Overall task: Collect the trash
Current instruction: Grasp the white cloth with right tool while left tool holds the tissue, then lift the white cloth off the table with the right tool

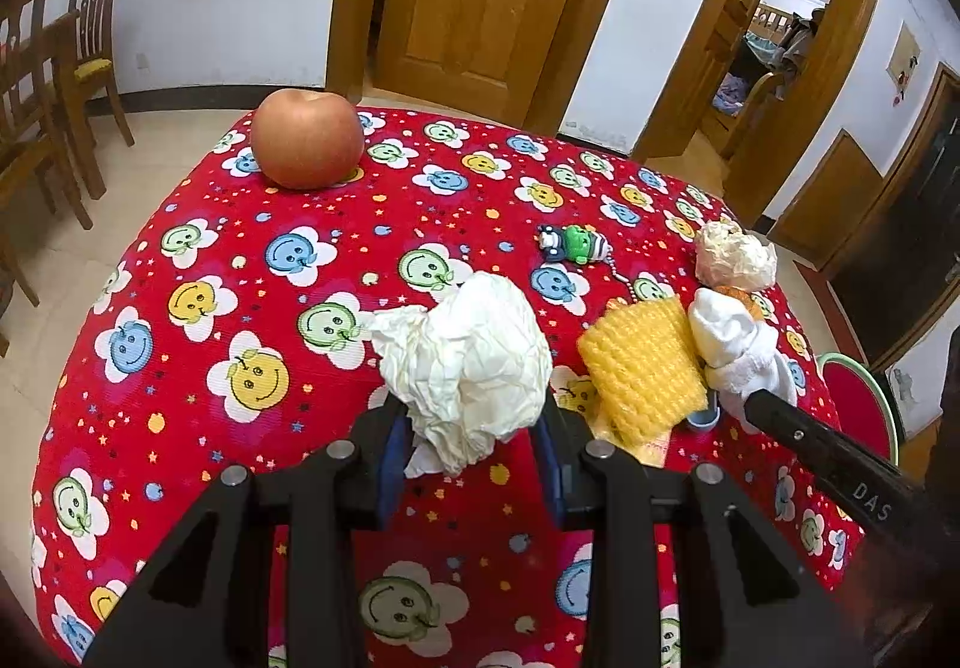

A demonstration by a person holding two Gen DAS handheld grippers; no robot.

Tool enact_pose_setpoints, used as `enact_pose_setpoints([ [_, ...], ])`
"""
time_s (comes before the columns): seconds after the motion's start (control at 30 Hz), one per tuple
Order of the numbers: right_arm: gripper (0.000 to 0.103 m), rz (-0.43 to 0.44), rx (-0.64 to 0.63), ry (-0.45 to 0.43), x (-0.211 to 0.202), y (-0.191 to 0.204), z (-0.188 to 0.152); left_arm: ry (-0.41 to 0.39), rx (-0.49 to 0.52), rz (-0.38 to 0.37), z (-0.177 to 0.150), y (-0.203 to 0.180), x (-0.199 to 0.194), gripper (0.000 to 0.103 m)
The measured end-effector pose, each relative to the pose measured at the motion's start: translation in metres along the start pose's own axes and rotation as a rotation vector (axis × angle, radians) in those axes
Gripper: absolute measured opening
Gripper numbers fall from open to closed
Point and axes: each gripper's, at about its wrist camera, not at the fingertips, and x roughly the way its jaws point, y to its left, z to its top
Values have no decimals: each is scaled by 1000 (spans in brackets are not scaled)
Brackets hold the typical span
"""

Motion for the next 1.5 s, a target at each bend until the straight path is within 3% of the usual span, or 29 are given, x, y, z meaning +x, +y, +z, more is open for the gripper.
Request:
enact_pose_setpoints([
  [0.53, 9, 16, 32, -134, -65, -6, -5, -45, 35, -63, -3, -25, -42, 36],
  [0.73, 9, 4, 29, -134, -73, -11, -11, -39, 40, -74, -9, -32, -48, 36],
  [0.77, 10, 7, 21, -127, -72, -10, -12, -38, 42, -74, -10, -33, -49, 36],
  [0.9, 32, 7, 11, -112, -68, -10, -16, -36, 46, -74, -12, -35, -50, 36],
  [1.07, 51, 11, 7, -84, -56, -10, -18, -29, 46, -70, -14, -34, -48, 36],
  [1.5, 51, -18, -16, 8, -10, -14, -19, 4, 37, -67, -13, -30, -30, 36],
])
